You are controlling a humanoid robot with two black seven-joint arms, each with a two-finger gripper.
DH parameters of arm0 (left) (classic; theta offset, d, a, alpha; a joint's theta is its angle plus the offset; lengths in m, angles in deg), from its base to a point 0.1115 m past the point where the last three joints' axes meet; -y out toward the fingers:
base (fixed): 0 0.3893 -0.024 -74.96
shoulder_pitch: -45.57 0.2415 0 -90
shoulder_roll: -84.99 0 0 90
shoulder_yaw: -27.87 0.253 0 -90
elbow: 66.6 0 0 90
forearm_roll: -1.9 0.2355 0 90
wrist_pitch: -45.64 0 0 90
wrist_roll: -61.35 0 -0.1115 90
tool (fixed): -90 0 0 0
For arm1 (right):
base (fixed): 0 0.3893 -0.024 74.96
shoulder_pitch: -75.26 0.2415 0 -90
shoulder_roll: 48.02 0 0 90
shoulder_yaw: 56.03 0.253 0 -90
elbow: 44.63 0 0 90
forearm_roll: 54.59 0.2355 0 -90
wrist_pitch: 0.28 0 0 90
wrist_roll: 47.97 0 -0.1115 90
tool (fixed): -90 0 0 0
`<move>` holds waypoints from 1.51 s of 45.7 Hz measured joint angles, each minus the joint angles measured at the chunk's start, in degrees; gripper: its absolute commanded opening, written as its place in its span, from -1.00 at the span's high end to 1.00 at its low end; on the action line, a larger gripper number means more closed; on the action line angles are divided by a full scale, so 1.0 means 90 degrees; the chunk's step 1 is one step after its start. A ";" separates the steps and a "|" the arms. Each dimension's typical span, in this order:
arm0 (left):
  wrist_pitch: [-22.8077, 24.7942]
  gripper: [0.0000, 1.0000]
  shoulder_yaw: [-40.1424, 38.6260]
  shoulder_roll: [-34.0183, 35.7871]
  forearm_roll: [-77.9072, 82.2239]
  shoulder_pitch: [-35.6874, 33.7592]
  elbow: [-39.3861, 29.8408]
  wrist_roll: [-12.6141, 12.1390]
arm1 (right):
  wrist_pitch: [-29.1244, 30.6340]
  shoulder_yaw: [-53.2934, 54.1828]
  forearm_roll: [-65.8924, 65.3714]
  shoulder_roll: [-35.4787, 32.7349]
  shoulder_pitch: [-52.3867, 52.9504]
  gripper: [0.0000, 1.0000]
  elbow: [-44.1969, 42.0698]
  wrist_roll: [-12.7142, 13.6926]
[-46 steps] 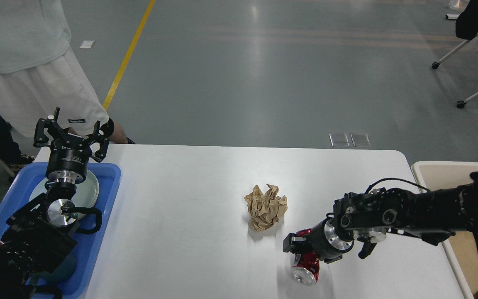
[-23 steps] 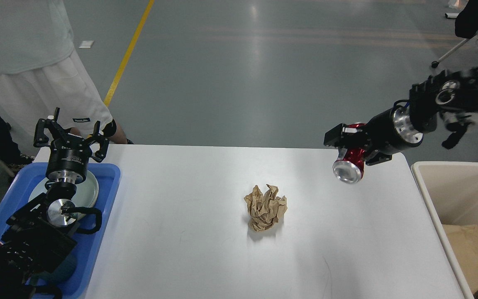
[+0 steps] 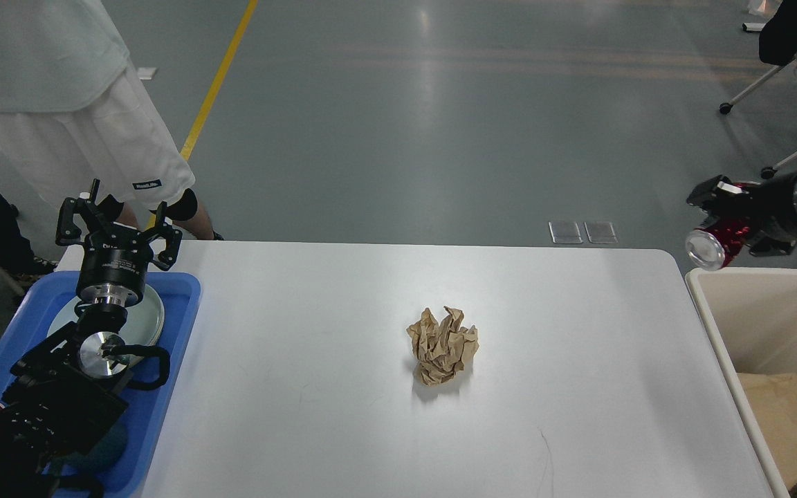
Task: Tidy desktop
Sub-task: 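Carry the red crushed can into the white bin and release, then move the right gripper over the crumpled brown paper ball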
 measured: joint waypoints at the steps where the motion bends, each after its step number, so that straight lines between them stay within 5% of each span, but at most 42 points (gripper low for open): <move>1: 0.0000 -0.93 0.0000 0.0000 0.0001 0.0000 0.0000 0.0000 | -0.0123 0.0034 0.0006 -0.0021 -0.0234 0.93 -0.0174 -0.0007; 8: 0.0000 -0.93 0.0000 0.0000 0.0000 0.0000 0.0000 0.0000 | -0.1491 0.0277 0.0185 -0.0079 -0.1514 0.48 -0.0839 -0.0022; 10: 0.0000 -0.93 0.0000 0.0000 0.0000 0.0000 0.0000 0.0000 | -0.1978 0.0327 0.0232 -0.0056 -0.1850 -0.07 -0.0961 -0.0028; 12: 0.0000 -0.93 0.0000 0.0001 -0.0001 0.0000 0.0001 -0.0001 | -0.2448 0.0371 0.0258 -0.0024 -0.2214 -0.99 -0.1130 -0.0036; 23: 0.0000 -0.93 0.0000 0.0002 0.0000 0.0000 0.0001 -0.0005 | -0.3183 0.0426 0.0288 0.0818 -0.3691 -1.00 -0.2698 -0.0067; 48: 0.0008 -0.93 0.0001 0.0003 0.0000 0.0000 0.0001 -0.0003 | -0.3182 0.0281 0.0205 0.1339 -0.3742 -1.00 -0.2614 -0.0064; 55: 0.0008 -0.93 0.0002 0.0006 0.0000 0.0000 0.0001 0.0000 | -0.3171 -0.0016 0.0024 0.1563 -0.3120 -1.00 -0.1829 -0.0051; 69: 0.0007 -0.93 0.0002 0.0004 0.0001 0.0000 0.0001 0.0000 | -0.3042 -0.1608 -0.0139 0.1832 -0.0291 -1.00 0.1844 -0.0048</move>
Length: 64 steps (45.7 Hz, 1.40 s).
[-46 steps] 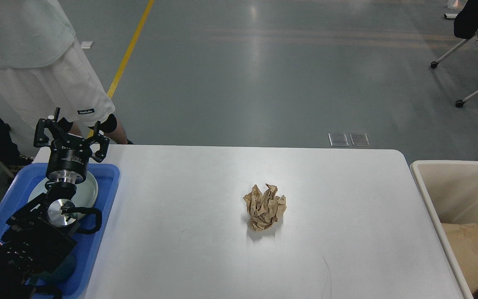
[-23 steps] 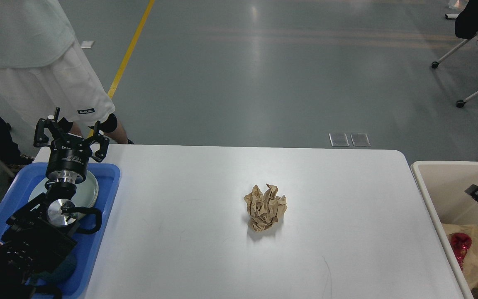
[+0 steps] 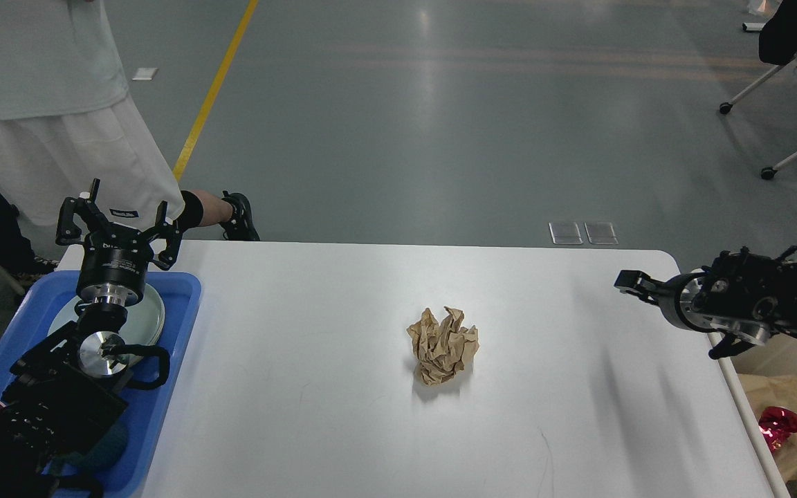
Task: Tidy desktop
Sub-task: 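Move the right gripper over the crumpled brown paper ball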
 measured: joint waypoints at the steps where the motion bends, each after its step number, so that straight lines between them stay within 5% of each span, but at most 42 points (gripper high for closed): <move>1: -0.0001 -0.93 0.0000 -0.0001 0.0000 0.0000 0.0000 0.0000 | 0.0063 -0.0097 0.0010 0.0054 0.0192 -1.00 0.0179 0.0000; 13: -0.0006 -0.93 0.0000 -0.0002 0.0000 0.0000 0.0000 0.0000 | 0.2984 -0.0462 0.0400 0.1205 0.2026 -1.00 0.0906 -0.0009; 17: -0.0005 -0.93 0.0000 0.0000 -0.0001 0.0000 0.0000 0.0000 | 0.3343 -0.0439 0.0839 0.1623 0.2228 -1.00 0.0894 -0.0009; 39: -0.0001 -0.93 -0.0001 -0.0002 0.0000 0.0000 0.0000 -0.0004 | 0.1512 0.0358 0.1384 0.3003 0.0389 -1.00 -0.0685 0.0003; 64: -0.0001 -0.93 -0.0002 -0.0003 0.0000 0.0000 0.0000 0.0001 | 0.0721 0.0651 0.1257 0.3538 -0.0572 -1.00 -0.1830 0.0010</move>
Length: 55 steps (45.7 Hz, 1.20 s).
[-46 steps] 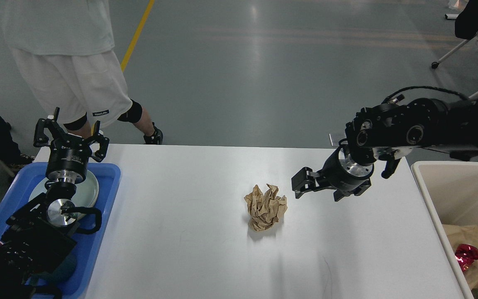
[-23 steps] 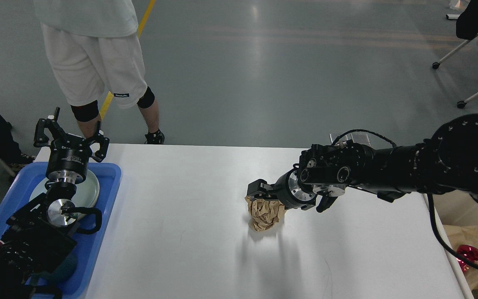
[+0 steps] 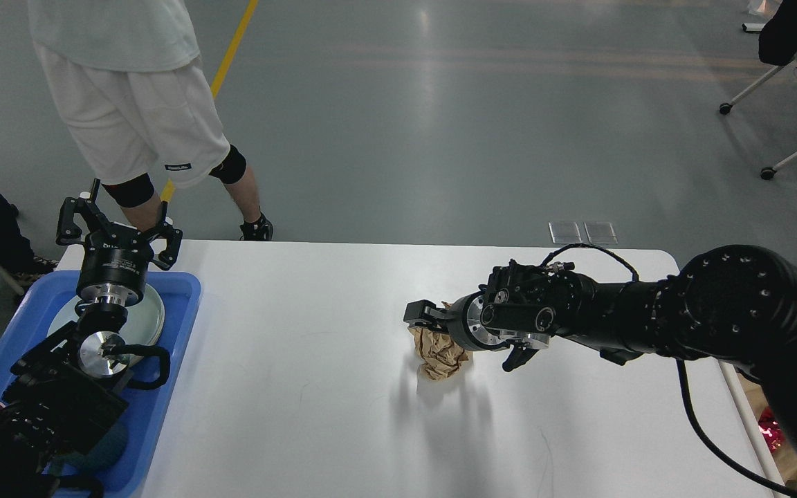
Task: Tidy desktop
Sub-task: 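Move the right gripper over the crumpled brown paper ball, then lower the right gripper and grasp the crumpled brown paper ball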
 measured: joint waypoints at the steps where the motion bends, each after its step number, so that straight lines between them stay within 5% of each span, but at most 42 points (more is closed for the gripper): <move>1: 0.0000 -0.93 0.0000 0.0000 0.0000 0.0000 0.0000 0.0000 | -0.0005 0.0000 0.0000 0.0001 0.0000 -1.00 -0.0002 0.0000; 55: -0.0004 -0.93 0.0000 0.0004 0.0000 0.0000 0.0000 -0.0004 | 0.0500 -0.0043 -0.0102 0.0107 -0.0038 -1.00 0.0434 0.0047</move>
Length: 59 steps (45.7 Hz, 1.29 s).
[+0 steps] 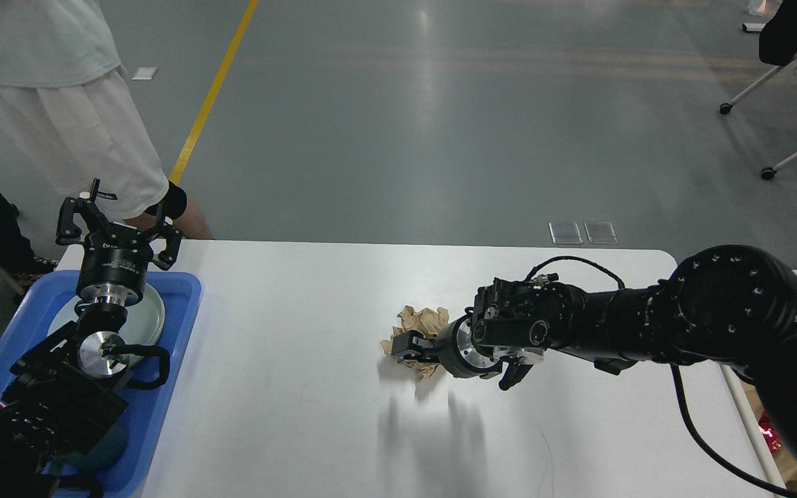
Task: Tidy desktop
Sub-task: 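Lower the right gripper and grasp the crumpled brown paper ball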
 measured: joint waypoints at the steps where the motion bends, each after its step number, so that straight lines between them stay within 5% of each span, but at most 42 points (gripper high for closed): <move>1: 0.0000 -0.93 0.0000 0.0000 0.0000 0.0000 0.0000 0.0000 | -0.0012 0.0000 -0.0001 0.0000 -0.0024 -1.00 -0.0001 0.0000; 38: 0.0005 -0.93 0.0001 -0.0004 0.0000 0.0000 0.0000 0.0003 | -0.1535 -0.0012 -0.1087 0.0235 -0.0840 -0.93 -0.0477 -0.0036; 40: 0.0002 -0.93 0.0001 -0.0004 0.0000 0.0000 0.0000 0.0003 | -0.1545 -0.0010 -0.1103 0.0235 -0.0871 -0.78 -0.0485 -0.0036; 44: 0.0001 -0.93 0.0001 -0.0004 0.0000 0.0000 0.0000 0.0003 | -0.1584 -0.0009 -0.1117 0.0235 -0.0934 -0.16 -0.0511 -0.0038; 49: 0.0001 -0.93 0.0002 -0.0004 0.0000 0.0000 0.0000 0.0003 | -0.1601 -0.0008 -0.1118 0.0233 -0.0985 -0.02 -0.0529 -0.0042; 54: 0.0001 -0.93 0.0001 -0.0004 0.0000 0.0000 0.0000 0.0003 | -0.1606 0.0001 -0.1119 0.0219 -0.0999 0.51 -0.0529 -0.0048; 59: 0.0001 -0.93 0.0002 -0.0004 0.0000 0.0000 0.0000 0.0003 | -0.1606 0.0018 -0.1119 0.0202 -0.1029 0.60 -0.0529 -0.0059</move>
